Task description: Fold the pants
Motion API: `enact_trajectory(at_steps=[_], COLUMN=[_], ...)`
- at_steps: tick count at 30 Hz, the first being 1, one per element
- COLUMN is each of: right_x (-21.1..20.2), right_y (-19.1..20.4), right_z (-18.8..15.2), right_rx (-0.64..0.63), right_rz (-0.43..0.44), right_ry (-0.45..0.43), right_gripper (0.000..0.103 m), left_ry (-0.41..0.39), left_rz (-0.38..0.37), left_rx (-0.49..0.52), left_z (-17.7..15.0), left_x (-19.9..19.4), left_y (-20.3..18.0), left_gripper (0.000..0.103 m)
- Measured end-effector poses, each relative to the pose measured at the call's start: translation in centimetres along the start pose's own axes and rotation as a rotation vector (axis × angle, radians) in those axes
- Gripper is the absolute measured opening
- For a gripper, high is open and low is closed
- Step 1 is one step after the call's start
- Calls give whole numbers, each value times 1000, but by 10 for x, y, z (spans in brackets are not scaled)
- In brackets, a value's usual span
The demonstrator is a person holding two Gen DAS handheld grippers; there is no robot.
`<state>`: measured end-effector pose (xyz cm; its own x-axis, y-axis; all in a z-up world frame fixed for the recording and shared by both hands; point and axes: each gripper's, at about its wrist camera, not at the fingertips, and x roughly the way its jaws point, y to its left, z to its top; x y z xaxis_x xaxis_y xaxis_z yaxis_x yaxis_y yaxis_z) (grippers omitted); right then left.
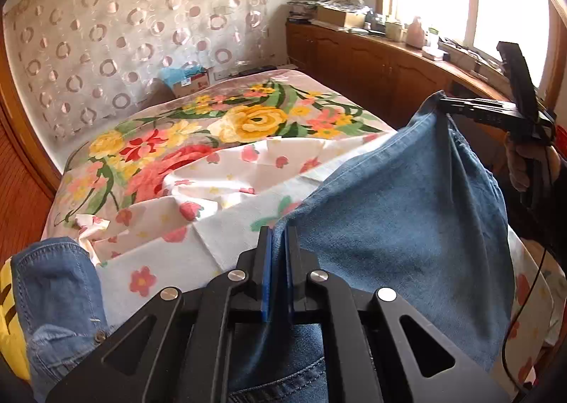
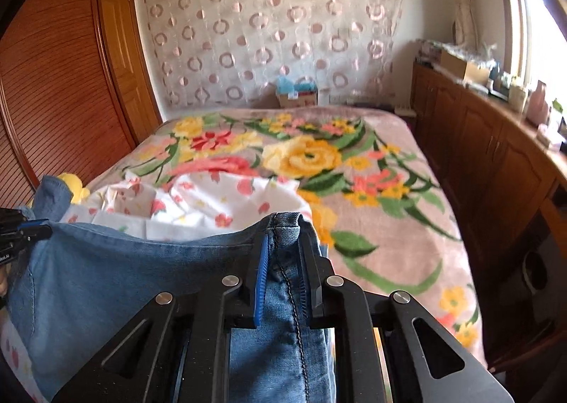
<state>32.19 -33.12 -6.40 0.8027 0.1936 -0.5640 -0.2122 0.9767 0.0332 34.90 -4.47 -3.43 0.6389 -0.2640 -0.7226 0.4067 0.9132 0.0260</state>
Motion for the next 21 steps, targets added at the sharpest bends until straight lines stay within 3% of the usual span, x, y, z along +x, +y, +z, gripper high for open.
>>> enact_trajectory(at_steps=[6,9,11,14,17,19,21], right_x=[20,13,4,-13,-34,-47,-57], right_y=[12,15,15,18,20,22,23], right_z=[-8,-9,-9,-14,-25,-34,-42], right_rx=[-19,-6,6,19,24,28,28], right_rz=[-29,-19,-19,-9,-2,1,4], right_ry=[73,70,66,57,47,45,44], right_gripper=[17,24,28,33,40,43,46], left_ry=[12,4,-1,-17,-25,-34,-52], left_rz=[-17,-10,18,3,-1,1,-2], left_rx=[-55,-45,-34,-39,-40,-50,-66], left_z=[-5,-10,-12,-16,-22,-26,-31], left_x=[6,-3,-10,-19,-27,-33,-40], left_y=[12,7,4,4,3,1,1], left_gripper=[8,11,22,44,52,84,86])
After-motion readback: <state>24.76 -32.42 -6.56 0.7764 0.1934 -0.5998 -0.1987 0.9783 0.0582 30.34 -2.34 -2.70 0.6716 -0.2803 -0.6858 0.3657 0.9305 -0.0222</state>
